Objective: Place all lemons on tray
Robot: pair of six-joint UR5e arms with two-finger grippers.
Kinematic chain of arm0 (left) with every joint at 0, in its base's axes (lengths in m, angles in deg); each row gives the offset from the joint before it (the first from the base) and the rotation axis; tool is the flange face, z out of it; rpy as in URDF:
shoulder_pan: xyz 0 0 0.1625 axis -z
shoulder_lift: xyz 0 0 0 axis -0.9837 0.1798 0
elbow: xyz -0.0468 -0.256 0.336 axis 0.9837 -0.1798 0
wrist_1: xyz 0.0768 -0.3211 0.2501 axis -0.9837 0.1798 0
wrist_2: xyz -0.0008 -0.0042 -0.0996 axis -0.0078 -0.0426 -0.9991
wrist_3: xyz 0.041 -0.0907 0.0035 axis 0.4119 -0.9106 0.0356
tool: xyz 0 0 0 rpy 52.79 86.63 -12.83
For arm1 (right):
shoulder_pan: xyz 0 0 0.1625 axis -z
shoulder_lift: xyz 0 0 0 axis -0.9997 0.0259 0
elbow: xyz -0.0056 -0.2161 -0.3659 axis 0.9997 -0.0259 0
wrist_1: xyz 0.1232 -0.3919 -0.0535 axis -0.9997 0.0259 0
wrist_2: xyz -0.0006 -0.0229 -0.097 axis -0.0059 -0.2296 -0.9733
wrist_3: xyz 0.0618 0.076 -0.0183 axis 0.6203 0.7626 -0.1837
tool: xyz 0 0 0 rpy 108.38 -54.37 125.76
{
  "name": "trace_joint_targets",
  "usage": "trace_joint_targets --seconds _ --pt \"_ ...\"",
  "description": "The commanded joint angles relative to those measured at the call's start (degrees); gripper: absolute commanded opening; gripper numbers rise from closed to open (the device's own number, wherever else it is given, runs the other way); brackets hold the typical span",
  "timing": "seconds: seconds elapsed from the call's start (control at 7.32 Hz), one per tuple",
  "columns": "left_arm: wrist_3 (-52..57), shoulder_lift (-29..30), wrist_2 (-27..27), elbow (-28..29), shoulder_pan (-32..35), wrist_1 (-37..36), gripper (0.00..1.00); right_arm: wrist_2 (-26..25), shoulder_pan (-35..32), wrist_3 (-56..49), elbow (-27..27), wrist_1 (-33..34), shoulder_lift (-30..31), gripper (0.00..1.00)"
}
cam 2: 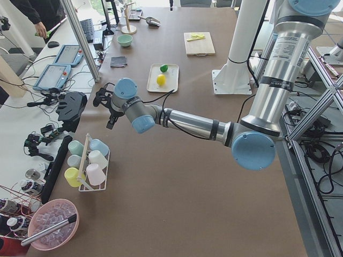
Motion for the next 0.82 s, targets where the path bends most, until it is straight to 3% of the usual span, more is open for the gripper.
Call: trace_joint_targets --seconds 0.0,0.41,0.68 --pt "9.77 -7.79 -2.55 -0.16 2.63 -4.01 0.99 -0.09 0.00 0.09 -0.88 0.11 -1.46 1.00" --pt "20.60 -12.31 -3.96 -1.99 10.17 -10.50 0.98 0.00 0.00 0.09 -1.68 7.12 -7.07 1.00" --pt "31.12 -12.31 -4.41 -10.65 15.62 -29.94 0.99 0.00 0.00 0.00 -1.16 13.44 -11.12 1.00"
